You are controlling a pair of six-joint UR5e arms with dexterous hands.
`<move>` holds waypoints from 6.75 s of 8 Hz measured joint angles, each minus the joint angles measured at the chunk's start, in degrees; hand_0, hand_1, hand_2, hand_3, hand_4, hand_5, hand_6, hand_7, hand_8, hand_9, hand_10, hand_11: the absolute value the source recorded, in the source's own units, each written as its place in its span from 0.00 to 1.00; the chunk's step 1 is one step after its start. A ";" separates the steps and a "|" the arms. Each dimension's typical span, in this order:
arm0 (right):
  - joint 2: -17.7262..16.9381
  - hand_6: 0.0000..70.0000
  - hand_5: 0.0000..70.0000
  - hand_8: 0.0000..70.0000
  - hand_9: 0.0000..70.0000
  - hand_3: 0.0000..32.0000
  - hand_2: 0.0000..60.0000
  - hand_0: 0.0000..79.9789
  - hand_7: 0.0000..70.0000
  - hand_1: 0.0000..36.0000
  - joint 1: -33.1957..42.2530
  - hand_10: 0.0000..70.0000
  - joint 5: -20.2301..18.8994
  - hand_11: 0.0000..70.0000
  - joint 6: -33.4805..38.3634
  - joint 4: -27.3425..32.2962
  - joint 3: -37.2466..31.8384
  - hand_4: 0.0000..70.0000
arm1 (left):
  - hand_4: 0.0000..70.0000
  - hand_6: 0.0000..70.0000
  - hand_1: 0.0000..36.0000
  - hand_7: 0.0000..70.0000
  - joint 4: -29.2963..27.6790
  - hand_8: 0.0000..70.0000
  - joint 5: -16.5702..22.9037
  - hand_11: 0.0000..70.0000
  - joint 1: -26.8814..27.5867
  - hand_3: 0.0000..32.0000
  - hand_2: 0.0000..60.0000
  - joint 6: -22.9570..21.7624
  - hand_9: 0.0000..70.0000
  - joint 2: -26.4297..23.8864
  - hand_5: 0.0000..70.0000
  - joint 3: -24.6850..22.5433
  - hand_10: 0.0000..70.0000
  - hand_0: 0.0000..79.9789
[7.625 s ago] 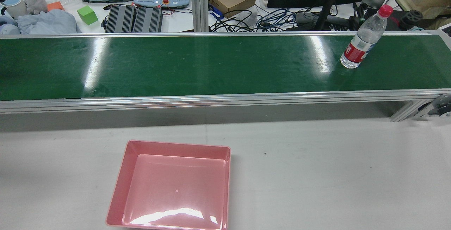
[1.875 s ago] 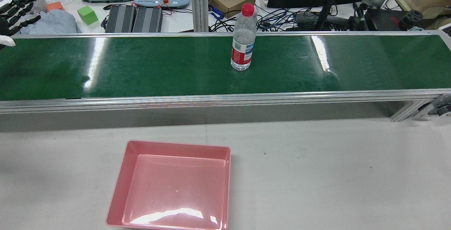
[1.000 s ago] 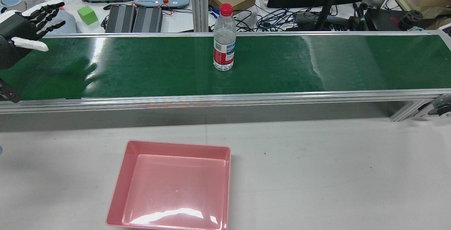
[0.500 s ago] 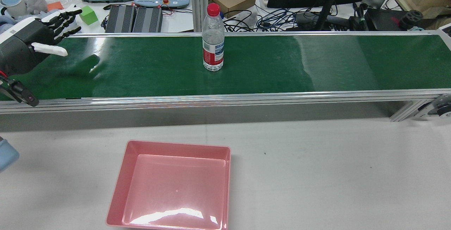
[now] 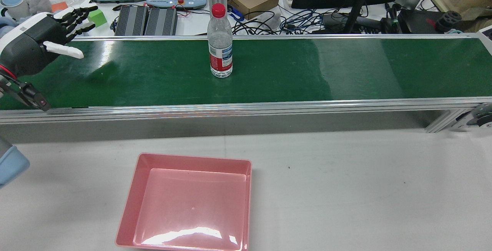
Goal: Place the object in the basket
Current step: 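Move the left hand over the conveyor toward the approaching bottle, then close the left hand around the clear water bottle on the belt, then lift the bottle off the belt with the left hand toward the robot, then carry the bottle with the left hand over the pink tray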
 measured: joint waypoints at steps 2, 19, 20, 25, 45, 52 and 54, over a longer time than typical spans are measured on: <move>0.00 0.00 0.00 0.00 0.00 0.00 0.00 0.00 0.00 0.00 0.01 0.00 0.00 0.00 0.00 0.00 0.00 0.00 | 0.15 0.03 0.33 0.02 1.69 0.03 -1.93 0.15 0.00 0.03 0.00 0.44 0.00 -1.78 0.24 -0.22 0.09 0.64; 0.00 0.00 0.00 0.00 0.00 0.00 0.00 0.00 0.00 0.00 0.01 0.00 0.00 0.00 0.00 0.00 0.00 0.00 | 0.17 0.04 0.31 0.03 1.49 0.05 -7.09 0.16 5.85 0.01 0.00 0.22 0.02 -3.21 0.24 -0.31 0.10 0.63; 0.00 0.00 0.00 0.00 0.00 0.00 0.00 0.00 0.00 0.00 0.01 0.00 0.00 0.00 0.00 0.00 0.00 0.00 | 0.15 0.03 0.30 0.02 1.30 0.03 -7.08 0.16 5.83 0.03 0.00 0.19 0.01 -3.20 0.24 -0.21 0.09 0.62; 0.00 0.00 0.00 0.00 0.00 0.00 0.00 0.00 0.00 0.00 0.01 0.00 0.00 0.00 0.00 0.00 0.00 0.00 | 0.15 0.03 0.30 0.02 1.34 0.03 -7.08 0.15 5.83 0.03 0.00 0.37 0.01 -3.12 0.24 -0.43 0.09 0.63; 0.00 0.00 0.00 0.00 0.00 0.00 0.00 0.00 0.00 0.00 0.01 0.00 0.00 0.00 0.00 0.00 0.00 0.00 | 0.64 0.67 0.88 0.68 24.98 0.69 -12.51 0.86 13.65 0.00 1.00 -2.38 0.83 4.68 0.96 -30.24 0.59 0.76; 0.00 0.00 0.00 0.00 0.00 0.00 0.00 0.00 0.00 0.00 0.01 0.00 0.00 0.00 0.00 0.00 0.00 0.00 | 0.69 0.63 0.72 0.64 28.77 0.64 -14.77 0.76 32.46 0.00 0.94 5.89 0.74 8.27 0.90 -41.62 0.53 0.73; 0.00 0.00 0.00 0.00 0.00 0.00 0.00 0.00 0.00 0.00 0.01 0.00 0.00 0.00 0.00 0.00 0.00 0.00 | 0.66 0.57 0.60 0.60 28.20 0.59 -18.10 0.70 37.34 0.00 0.68 8.45 0.68 7.01 0.85 -41.09 0.48 0.71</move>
